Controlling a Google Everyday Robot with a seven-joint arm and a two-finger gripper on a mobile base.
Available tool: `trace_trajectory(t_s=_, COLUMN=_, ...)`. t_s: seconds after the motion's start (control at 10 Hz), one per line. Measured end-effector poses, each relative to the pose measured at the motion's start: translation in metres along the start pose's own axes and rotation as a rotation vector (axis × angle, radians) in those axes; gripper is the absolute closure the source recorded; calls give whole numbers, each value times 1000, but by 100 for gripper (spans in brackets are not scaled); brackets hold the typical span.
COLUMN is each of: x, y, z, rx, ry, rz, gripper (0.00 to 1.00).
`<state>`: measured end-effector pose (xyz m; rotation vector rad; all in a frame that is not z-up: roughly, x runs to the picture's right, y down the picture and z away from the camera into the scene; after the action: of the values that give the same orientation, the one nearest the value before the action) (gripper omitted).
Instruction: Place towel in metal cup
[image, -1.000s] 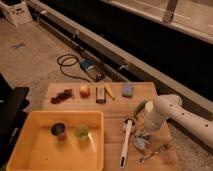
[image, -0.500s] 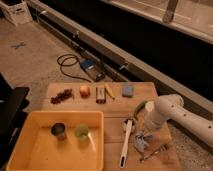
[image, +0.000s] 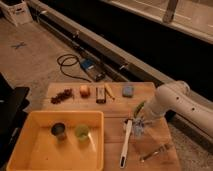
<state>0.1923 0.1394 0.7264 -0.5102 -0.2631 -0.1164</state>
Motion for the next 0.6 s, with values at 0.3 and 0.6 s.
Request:
trace_trajectory(t_s=0.3, x=-56, y=-51, z=-17, rx=69, ry=-22, rz=-109, gripper=100)
trace_trajectory(t_s=0.6, x=-109, y=-71, z=-15, rx=80, ry=-51, rz=-199, gripper=100)
